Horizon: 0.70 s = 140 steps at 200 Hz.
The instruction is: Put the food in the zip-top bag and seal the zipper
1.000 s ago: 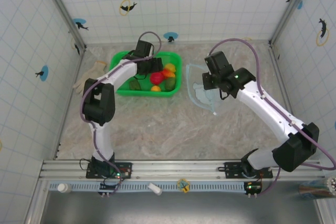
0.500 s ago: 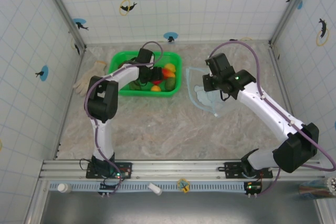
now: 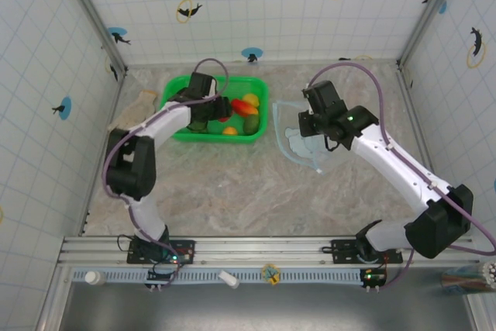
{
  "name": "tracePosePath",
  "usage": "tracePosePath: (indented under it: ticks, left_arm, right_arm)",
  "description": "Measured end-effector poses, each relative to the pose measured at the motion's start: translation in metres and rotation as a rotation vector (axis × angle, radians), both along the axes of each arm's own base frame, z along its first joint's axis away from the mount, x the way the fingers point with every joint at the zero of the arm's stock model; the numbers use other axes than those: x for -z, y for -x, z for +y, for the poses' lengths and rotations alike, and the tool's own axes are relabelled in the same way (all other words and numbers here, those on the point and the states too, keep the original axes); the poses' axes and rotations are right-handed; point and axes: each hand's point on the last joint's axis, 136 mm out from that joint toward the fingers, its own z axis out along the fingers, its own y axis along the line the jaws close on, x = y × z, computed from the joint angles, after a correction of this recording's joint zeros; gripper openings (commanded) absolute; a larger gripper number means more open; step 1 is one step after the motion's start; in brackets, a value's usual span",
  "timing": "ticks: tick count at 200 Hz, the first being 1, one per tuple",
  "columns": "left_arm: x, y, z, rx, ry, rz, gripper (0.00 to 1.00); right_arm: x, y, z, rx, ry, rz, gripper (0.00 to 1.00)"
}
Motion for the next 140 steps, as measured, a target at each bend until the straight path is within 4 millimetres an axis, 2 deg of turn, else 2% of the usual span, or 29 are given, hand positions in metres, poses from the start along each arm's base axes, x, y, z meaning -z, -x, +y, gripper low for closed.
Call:
tracePosePath:
  ticks: [18, 30, 48, 69, 87, 99, 112, 140]
  left_arm:
    - [-0.053, 0.014, -0.005, 0.016, 0.063, -0.108, 0.45]
    - [-0.09, 0.03, -0.017, 0.056, 0.113, -0.181, 0.45]
    - [-0.136, 0.067, -0.056, 0.177, 0.204, -0.264, 0.46]
    - [-0.164, 0.118, -0.107, 0.349, 0.285, -0.298, 0.46]
    - [-0.168, 0.153, -0.139, 0.458, 0.331, -0.281, 0.46]
    - [-0.16, 0.164, -0.148, 0.485, 0.337, -0.257, 0.46]
    - [-0.146, 0.167, -0.152, 0.484, 0.333, -0.224, 0.45]
    - [-0.108, 0.16, -0.16, 0.45, 0.318, -0.139, 0.45]
  right_arm:
    - [-0.005, 0.0, 0.002, 0.002, -0.028, -0.008, 0.0]
    - [-0.007, 0.0, 0.005, 0.003, -0.049, -0.011, 0.0]
    - [-0.01, -0.002, 0.009, 0.01, -0.082, -0.016, 0.0]
    - [-0.012, -0.003, 0.012, 0.02, -0.114, -0.017, 0.0]
    - [-0.013, -0.004, 0.014, 0.033, -0.134, -0.017, 0.0]
    - [-0.014, -0.004, 0.014, 0.04, -0.147, -0.018, 0.0]
    - [-0.016, -0.002, 0.014, 0.045, -0.168, -0.021, 0.0]
    - [-0.02, 0.005, 0.017, 0.048, -0.228, -0.017, 0.0]
